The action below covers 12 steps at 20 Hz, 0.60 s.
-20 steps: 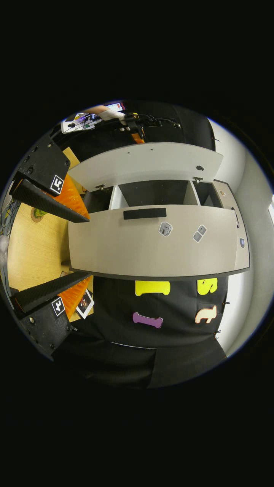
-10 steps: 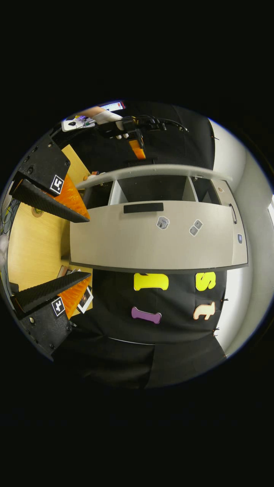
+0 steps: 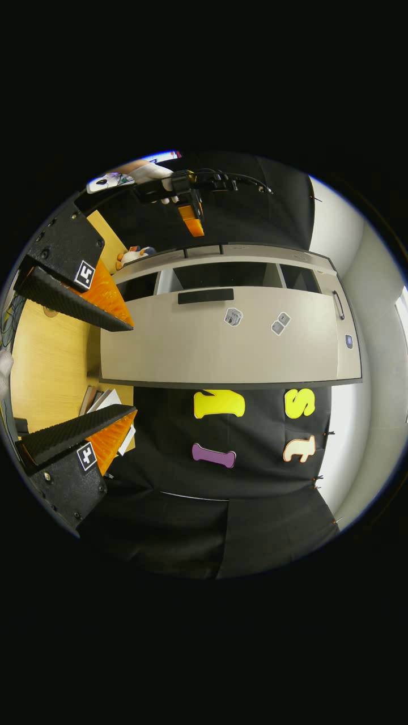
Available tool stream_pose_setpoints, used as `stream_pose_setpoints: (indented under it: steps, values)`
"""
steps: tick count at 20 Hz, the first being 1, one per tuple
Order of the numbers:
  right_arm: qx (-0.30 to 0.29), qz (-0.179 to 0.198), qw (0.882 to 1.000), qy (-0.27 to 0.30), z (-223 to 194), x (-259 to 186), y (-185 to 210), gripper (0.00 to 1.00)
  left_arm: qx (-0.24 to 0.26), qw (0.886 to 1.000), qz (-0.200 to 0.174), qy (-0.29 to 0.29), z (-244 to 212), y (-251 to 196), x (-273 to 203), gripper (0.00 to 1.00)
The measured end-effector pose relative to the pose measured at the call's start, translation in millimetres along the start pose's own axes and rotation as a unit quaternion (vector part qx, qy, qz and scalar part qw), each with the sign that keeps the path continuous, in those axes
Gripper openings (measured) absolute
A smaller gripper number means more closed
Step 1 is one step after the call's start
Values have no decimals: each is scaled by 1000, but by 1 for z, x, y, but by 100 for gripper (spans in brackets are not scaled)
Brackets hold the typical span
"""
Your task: Grasp the bottle in the cabinet with the left hand and place it on the coaster, then close the right door with the right hand and the left door with the left hand.
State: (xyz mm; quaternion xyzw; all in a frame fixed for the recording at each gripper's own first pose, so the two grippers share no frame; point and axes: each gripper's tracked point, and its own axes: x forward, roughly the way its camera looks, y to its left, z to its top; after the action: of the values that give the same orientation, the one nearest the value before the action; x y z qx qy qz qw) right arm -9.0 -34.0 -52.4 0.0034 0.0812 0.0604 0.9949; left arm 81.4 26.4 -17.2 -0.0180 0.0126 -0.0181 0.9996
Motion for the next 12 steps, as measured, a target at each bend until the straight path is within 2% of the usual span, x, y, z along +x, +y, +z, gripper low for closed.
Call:
stream_pose_setpoints:
  steps: [8, 12]
  values:
    - [19, -12, 999, -31, 18, 1, 10, 81, 10, 1000, -16, -3, 12, -19, -38, 96]
    - [25, -15, 999, -30, 19, 5, 13, 81, 34, 999, -11, 2, 9, -23, -62, 96]
